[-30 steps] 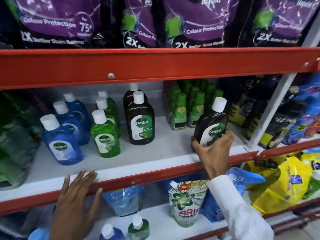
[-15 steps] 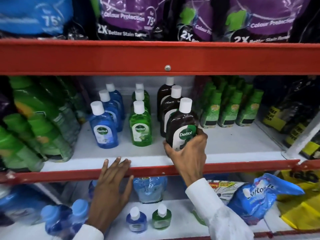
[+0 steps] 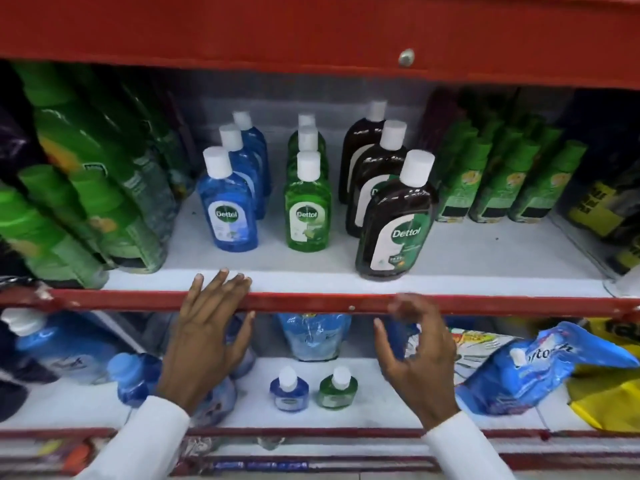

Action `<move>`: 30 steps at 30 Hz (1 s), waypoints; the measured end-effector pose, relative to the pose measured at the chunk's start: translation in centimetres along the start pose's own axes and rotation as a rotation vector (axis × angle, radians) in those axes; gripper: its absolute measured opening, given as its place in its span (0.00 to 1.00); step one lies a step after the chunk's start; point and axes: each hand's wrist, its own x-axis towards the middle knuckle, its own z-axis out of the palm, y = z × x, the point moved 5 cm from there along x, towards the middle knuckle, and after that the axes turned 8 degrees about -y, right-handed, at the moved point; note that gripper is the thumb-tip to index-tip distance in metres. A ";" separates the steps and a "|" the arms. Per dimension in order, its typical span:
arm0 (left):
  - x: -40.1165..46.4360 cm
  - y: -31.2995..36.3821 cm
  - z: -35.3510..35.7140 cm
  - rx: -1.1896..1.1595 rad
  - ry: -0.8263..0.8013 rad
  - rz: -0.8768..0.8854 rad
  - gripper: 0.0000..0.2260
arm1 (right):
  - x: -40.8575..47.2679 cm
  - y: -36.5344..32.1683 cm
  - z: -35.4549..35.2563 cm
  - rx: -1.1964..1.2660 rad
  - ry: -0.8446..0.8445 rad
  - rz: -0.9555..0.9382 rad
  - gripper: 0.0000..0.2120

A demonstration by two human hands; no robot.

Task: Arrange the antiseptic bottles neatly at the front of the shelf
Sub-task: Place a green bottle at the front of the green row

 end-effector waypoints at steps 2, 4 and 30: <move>0.1 0.2 0.1 -0.035 0.036 -0.046 0.19 | -2.3 1.9 2.1 0.028 -0.308 0.062 0.20; 0.2 0.3 0.2 -0.077 0.059 -0.082 0.17 | -4.1 4.1 4.8 -0.033 -0.662 0.189 0.26; 0.1 0.2 -0.2 -0.209 -0.020 -0.148 0.19 | 11.9 -12.7 -1.6 -0.074 -0.378 0.034 0.25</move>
